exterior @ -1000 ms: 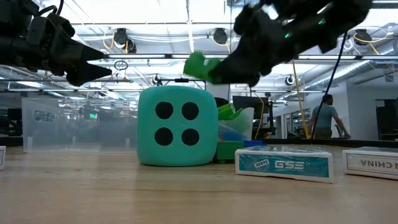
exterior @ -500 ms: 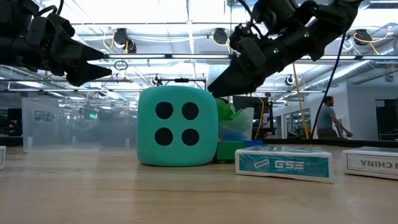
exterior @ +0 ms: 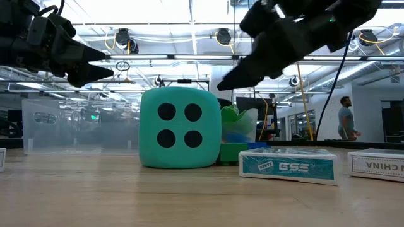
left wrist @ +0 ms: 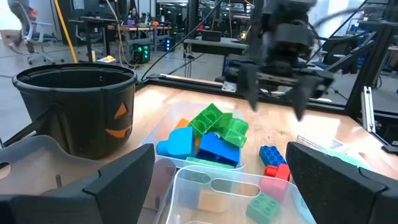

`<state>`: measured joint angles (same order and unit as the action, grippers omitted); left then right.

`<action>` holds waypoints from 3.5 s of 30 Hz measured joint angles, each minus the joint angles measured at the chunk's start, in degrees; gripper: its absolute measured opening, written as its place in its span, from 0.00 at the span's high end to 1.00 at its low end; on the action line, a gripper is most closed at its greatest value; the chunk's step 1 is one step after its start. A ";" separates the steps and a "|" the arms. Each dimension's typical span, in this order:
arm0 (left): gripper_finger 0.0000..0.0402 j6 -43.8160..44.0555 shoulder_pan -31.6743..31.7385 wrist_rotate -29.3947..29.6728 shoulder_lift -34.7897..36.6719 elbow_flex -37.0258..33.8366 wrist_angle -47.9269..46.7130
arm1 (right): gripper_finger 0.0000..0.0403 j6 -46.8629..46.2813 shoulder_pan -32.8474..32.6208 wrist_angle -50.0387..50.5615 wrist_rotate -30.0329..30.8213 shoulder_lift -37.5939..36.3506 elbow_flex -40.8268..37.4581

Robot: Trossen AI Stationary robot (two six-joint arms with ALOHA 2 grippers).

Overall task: Pick & Place Toys
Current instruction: Put the blue game piece into the right transparent bin

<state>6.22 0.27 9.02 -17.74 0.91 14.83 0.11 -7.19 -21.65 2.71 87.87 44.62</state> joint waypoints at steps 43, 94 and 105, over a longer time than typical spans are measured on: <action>0.09 0.00 0.02 0.00 0.00 0.00 0.00 | 0.72 -0.36 -2.79 9.68 -2.78 5.62 -3.32; 0.09 41.74 -1.23 11.36 -26.78 2.48 26.33 | 0.71 16.91 -10.57 21.49 28.10 -14.88 -3.26; 0.09 28.86 -4.07 6.96 -54.67 25.60 27.92 | 0.71 31.84 -12.31 16.09 43.86 -14.88 -3.26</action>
<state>35.08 -3.80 15.97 -72.41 26.51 42.75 31.95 -19.50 -5.56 46.57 72.99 41.36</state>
